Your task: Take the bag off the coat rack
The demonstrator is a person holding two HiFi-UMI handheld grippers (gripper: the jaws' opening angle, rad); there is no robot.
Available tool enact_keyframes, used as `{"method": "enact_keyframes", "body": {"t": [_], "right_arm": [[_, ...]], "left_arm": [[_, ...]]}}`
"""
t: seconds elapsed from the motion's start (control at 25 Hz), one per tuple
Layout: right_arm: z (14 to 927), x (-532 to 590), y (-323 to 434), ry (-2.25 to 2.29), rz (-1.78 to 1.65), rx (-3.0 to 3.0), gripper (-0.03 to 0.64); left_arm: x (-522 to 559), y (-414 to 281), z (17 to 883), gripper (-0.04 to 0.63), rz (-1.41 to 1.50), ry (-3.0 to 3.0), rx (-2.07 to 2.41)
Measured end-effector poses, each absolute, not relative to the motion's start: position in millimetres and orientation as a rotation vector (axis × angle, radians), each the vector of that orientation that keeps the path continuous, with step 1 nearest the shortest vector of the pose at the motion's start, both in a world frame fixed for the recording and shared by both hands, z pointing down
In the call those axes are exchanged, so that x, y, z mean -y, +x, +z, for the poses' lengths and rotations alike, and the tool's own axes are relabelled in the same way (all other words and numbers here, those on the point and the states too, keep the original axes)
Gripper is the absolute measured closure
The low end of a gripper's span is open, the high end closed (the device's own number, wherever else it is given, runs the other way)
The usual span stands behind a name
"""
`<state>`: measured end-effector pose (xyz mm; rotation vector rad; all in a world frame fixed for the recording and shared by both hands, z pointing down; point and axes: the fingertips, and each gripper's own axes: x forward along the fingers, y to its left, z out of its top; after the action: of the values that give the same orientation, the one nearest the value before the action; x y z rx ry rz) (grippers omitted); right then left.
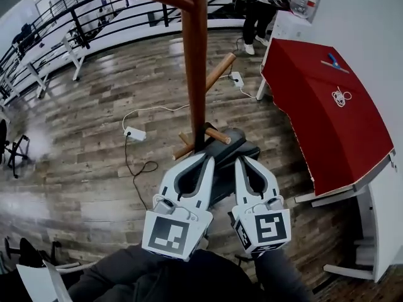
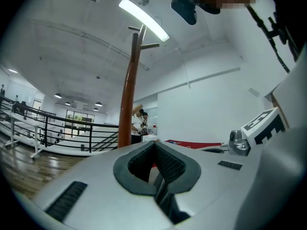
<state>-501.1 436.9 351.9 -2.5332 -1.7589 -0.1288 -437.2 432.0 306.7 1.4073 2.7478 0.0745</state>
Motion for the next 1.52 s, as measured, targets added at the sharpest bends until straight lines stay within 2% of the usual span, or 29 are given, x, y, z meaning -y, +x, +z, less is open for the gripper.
{"method": "enact_keyframes", "body": {"t": [0.48, 1.28, 1.4, 1.52], "right_arm": [[354.6, -480.8, -486.4, -2.698, -0.244, 1.562, 0.607], [384.2, -517.3, -469.8, -2.977, -0.417, 0.949, 0.602], [390.5, -516.0, -461.9, -3.006, -0.47, 0.859, 0.515], [394.1, -520.4, -460.1, -3.04, -0.527, 0.799, 0.476]], "left_arm": [[-457.1, -411.6, 299.2, 0.586, -0.038, 1.678, -2.602], [-476.6, -403.6, 341.4, 0.586, 0.042, 2.182, -2.251], [-479.7, -406.2, 342.4, 0.584, 0.052, 2.181, -2.253], [-486.5, -414.2, 348.5, 0.555, 0.073, 2.171, -2.291]]}}
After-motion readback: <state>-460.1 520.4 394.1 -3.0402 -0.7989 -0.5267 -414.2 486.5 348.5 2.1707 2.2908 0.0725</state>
